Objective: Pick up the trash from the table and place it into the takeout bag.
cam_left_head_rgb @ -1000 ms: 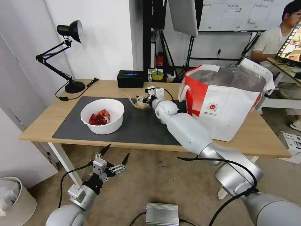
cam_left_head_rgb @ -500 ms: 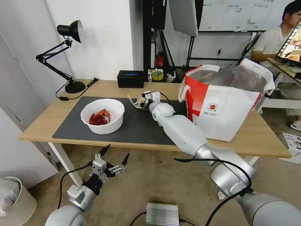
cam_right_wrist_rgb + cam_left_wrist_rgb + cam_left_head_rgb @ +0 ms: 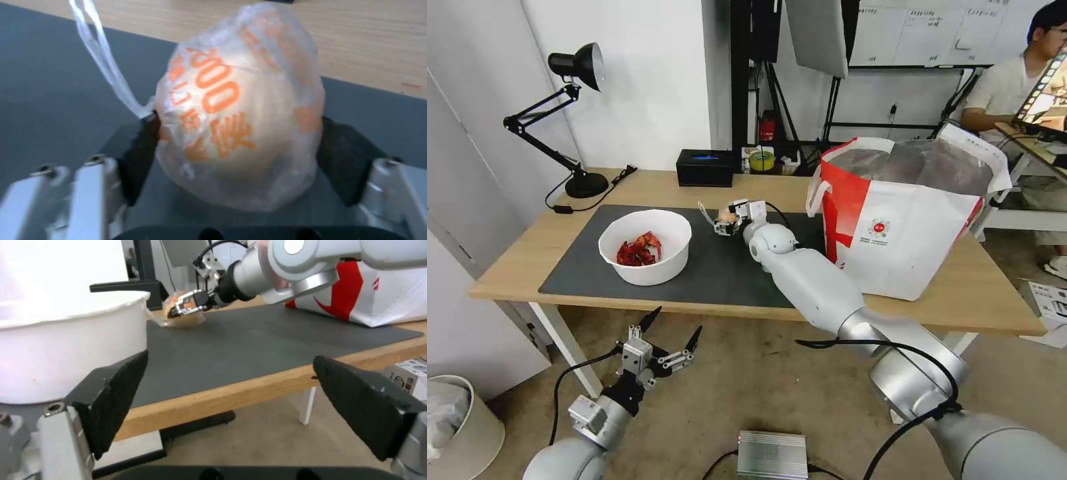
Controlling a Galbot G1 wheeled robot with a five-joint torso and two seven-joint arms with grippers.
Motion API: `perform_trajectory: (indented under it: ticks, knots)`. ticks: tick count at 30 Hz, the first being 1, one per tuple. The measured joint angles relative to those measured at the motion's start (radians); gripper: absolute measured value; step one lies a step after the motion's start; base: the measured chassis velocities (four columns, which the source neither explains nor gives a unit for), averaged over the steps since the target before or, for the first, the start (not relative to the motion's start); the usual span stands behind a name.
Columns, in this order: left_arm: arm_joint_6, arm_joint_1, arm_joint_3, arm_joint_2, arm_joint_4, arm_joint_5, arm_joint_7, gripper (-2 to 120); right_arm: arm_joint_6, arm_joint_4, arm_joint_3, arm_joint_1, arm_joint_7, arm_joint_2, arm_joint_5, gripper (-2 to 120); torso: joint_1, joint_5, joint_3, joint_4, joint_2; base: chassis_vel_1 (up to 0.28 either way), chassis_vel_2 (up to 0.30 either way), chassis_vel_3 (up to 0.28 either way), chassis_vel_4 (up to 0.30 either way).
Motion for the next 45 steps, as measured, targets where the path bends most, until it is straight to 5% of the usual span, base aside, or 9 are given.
perform_trajectory:
  ticks: [14,20,32,45]
  knots:
    - [-0.002,-0.007,0.005,0.003,0.009,-0.003,0.001,100,-0.018,0.071,0.004,-0.035,0.025,-0.044,0.025,25,0.000,0.0001,0.000,0.0000,0.000,0.000,0.000,0.000,0.000]
    - [-0.002,-0.006,0.005,0.007,0.009,-0.005,0.001,100,-0.039,0.264,-0.009,-0.066,0.069,-0.149,0.088,3,0.000,0.0002,0.000,0.0001,0.000,0.000,0.000,0.000,0.000]
    - [-0.002,-0.004,0.008,0.010,0.011,-0.006,0.001,100,-0.097,0.700,-0.045,-0.156,0.147,-0.380,0.154,0,0.000,0.0003,0.000,-0.0001,0.000,0.000,0.000,0.000,0.000]
    - [-0.002,0.007,0.005,-0.004,0.010,-0.003,-0.001,100,-0.156,1.241,0.187,-0.347,0.202,-0.727,0.243,0,0.000,0.0004,0.000,-0.0004,0.000,0.000,0.000,0.000,0.000]
